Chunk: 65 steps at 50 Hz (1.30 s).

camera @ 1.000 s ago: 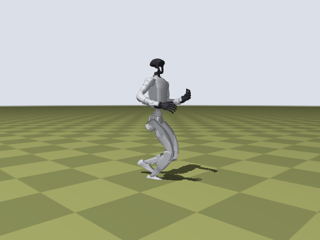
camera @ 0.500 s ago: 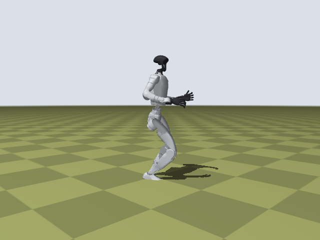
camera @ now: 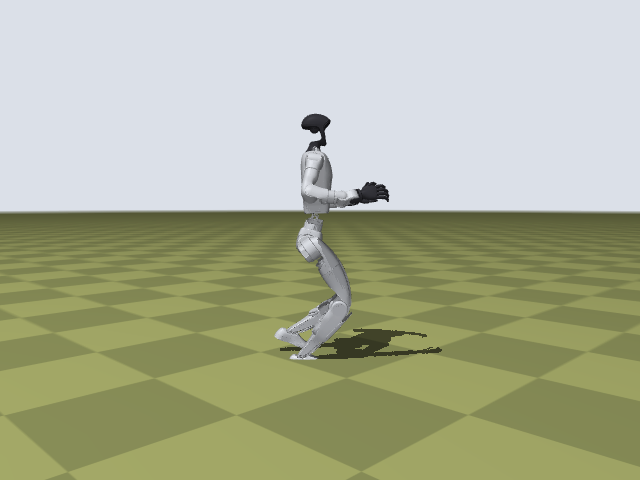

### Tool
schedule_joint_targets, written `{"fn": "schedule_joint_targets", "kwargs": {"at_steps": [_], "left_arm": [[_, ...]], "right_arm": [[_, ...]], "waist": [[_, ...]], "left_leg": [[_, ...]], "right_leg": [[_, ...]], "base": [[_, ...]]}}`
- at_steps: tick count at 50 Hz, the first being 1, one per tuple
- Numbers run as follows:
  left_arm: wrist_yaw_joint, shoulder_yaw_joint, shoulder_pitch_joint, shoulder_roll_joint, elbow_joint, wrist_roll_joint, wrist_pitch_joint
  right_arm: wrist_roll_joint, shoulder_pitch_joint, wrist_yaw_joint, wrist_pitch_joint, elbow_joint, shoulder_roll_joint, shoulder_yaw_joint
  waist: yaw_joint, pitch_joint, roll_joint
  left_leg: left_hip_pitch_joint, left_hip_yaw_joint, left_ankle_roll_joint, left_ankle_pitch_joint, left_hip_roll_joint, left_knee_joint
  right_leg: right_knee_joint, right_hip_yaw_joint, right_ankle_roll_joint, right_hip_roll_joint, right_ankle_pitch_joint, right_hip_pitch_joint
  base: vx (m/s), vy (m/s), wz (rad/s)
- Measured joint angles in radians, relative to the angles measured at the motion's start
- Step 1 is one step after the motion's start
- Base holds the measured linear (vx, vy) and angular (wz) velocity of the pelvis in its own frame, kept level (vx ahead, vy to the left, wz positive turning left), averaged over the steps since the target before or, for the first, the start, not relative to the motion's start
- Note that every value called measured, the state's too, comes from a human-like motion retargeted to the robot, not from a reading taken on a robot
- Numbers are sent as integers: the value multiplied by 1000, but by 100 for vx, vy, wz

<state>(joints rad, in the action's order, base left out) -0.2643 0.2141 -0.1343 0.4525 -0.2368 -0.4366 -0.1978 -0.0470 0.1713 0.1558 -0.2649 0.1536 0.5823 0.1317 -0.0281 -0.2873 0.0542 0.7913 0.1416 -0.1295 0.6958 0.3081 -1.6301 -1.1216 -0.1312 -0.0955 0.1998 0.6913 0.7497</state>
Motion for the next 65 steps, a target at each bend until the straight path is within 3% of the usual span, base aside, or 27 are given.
{"fn": "schedule_joint_targets", "kwargs": {"at_steps": [4, 10, 15, 17, 19, 22, 25, 30, 33, 35, 38, 40, 45, 50, 58, 62, 65], "left_arm": [[13, -62, -122, 22, 28, 20, 7], [-17, -142, -282, 67, -4, -23, 10], [-16, -183, -302, 69, -35, -12, 0], [-5, -209, -285, 76, -52, 9, 0], [9, -217, -250, 79, -59, 39, -3], [54, -217, -140, 98, -34, 80, -3], [78, -195, -43, 115, -9, 84, -13], [60, -137, 65, 140, 6, 64, -44], [45, -110, 84, 138, -6, 45, -56], [25, -97, 87, 137, -19, 5, -60], [9, -83, 62, 118, -39, -26, -59], [-11, -87, 45, 106, -58, -63, -43], [-25, -83, -26, 50, -48, -81, -11], [-21, -115, -126, 4, -33, -113, -6], [-9, -158, -226, -7, -81, -174, -21], [4, -173, -236, -14, -98, -160, -32], [21, -183, -230, -18, -106, -124, -34]], "right_arm": [[12, -163, 57, -1, 69, -40, 8], [35, -272, 69, -10, 159, -79, 48], [12, -196, 16, -14, 176, -79, 72], [13, -136, -46, -6, 189, -79, 71], [6, -86, -82, -3, 172, -74, 83], [11, -27, -145, -2, 144, -53, 95], [25, 37, -181, -6, 115, -20, 103], [70, 144, -204, -8, 100, 32, 66], [85, 194, -206, -12, 101, 52, 44], [114, 231, -211, -16, 116, 72, 20], [128, 245, -208, -18, 125, 76, 21], [152, 231, -202, -11, 142, 92, 14], [136, 132, -170, -7, 155, 87, 61], [134, -21, -139, -10, 170, 31, 134], [150, -150, -97, -25, 246, -26, 215], [119, -142, -79, -30, 253, -22, 221], [78, -110, -78, -32, 248, -11, 212]], "waist": [[-26, -13, -68], [-7, -99, -167], [17, -119, -195], [57, -63, -237], [99, -45, -243], [149, -6, -239], [201, 0, -208], [239, -52, -135], [241, -82, -111], [207, -82, -62], [185, -77, -50], [130, -34, 14], [44, 13, 40], [-5, 21, 3], [23, -58, -85], [40, -78, -98], [83, -76, -110]], "left_leg": [[152, 54, 14, 3, -90, 290], [163, 80, 94, -180, -336, 874], [173, 85, 57, -211, -408, 724], [56, 120, 14, -175, -476, 734], [38, 142, -12, -118, -488, 664], [-71, 165, -23, -53, -489, 688], [-168, 173, 3, -15, -460, 730], [-277, 214, 68, -22, -377, 820], [-289, 232, 96, -20, -322, 756], [-309, 212, 119, 3, -243, 680], [-279, 187, 136, -41, -173, 468], [-256, 138, 147, -78, -34, 272], [-118, 77, 53, -50, 97, 6], [31, 81, -7, 44, 49, 169], [98, 126, 80, -118, -239, 810], [113, 151, 65, -143, -267, 734], [84, 171, 7, -87, -302, 657]], "right_leg": [[39, 9, 31, -88, 35, -55], [105, 51, 95, -220, 5, -115], [-117, 72, 122, -305, -43, -111], [-269, 85, 144, -406, -108, -134], [-407, 83, 136, -461, -139, -76], [-467, 97, 111, -484, -115, 36], [-346, 74, 101, -467, -75, 139], [41, -9, 137, -381, -124, 205], [119, -50, 146, -351, -151, 206], [202, -97, 127, -272, -172, 130], [107, -94, 83, -233, -144, 129], [154, -126, 35, -115, -142, 48], [74, -101, 3, -25, -77, 10], [114, -21, 55, -29, -53, -66], [179, 87, 138, -173, -43, -132], [34, 50, 127, -252, -47, -114], [-144, 44, 147, -330, -123, -91]], "base": [[53, 5, 94], [57, 5, 91], [50, 2, 17], [51, 2, -3], [47, 1, -30], [52, 2, -86], [55, -1, -94], [55, -5, -104], [46, -8, -105], [48, -9, -130], [38, -8, -116], [39, -7, -154], [35, 0, -119], [43, 11, -77], [52, 15, -21], [46, 10, -44], [48, 10, -28]]}}
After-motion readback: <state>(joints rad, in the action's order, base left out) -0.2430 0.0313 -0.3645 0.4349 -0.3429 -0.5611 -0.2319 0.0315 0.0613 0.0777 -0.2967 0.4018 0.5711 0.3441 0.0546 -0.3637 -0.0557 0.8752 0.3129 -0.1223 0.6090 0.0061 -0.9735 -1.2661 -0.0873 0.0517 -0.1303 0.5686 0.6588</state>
